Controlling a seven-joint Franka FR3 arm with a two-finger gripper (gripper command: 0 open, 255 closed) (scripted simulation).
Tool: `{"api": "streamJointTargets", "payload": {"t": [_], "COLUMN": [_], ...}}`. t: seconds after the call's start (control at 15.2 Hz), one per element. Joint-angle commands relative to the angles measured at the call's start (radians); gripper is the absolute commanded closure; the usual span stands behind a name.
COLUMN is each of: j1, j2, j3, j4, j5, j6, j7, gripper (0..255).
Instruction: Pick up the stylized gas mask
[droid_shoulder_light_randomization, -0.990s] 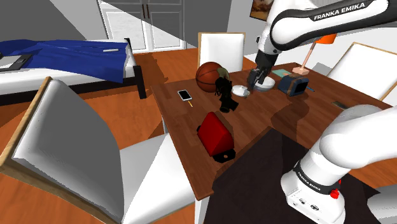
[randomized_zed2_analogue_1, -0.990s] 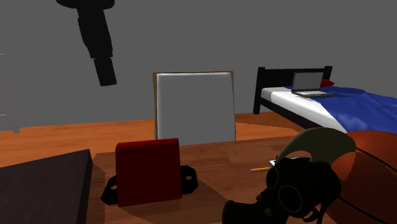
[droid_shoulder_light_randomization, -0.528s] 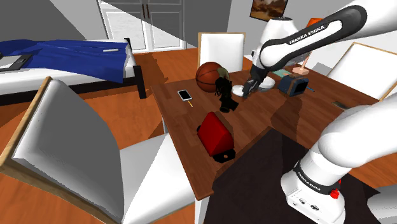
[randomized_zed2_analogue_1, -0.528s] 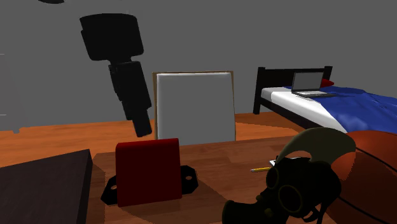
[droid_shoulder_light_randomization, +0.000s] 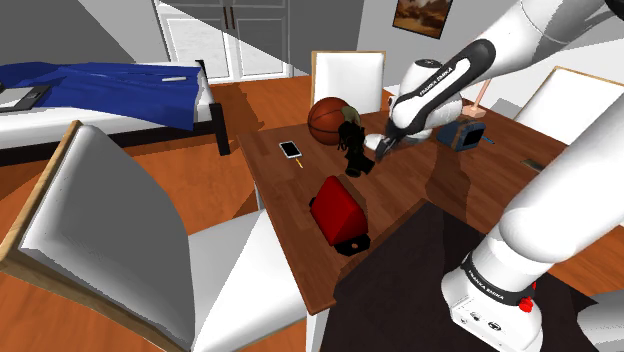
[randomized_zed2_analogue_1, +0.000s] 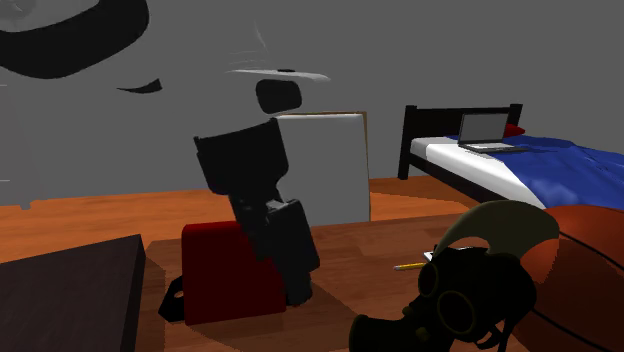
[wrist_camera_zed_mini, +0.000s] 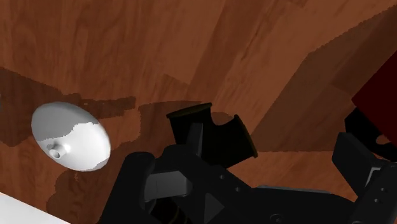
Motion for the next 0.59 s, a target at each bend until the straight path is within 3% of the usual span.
{"api": "streamJointTargets", "payload": {"t": [0.0,0.2,0.4,0.53], "j1": [0.007,-0.014,-0.094,-0.158], "j2": [0.091,0.229,0.359,0.442], "j3": [-0.008,0.009,0.085,0.139], "j4": [0.031,0.092,0.169,0.227], "j5": [0.038,0.159,0.268,0.300], "j6": [0.080,0.182,0.263,0.309], "j7": [-0.036,-0.153,-0.263,-0.307], "gripper": [0,0,0,0]}}
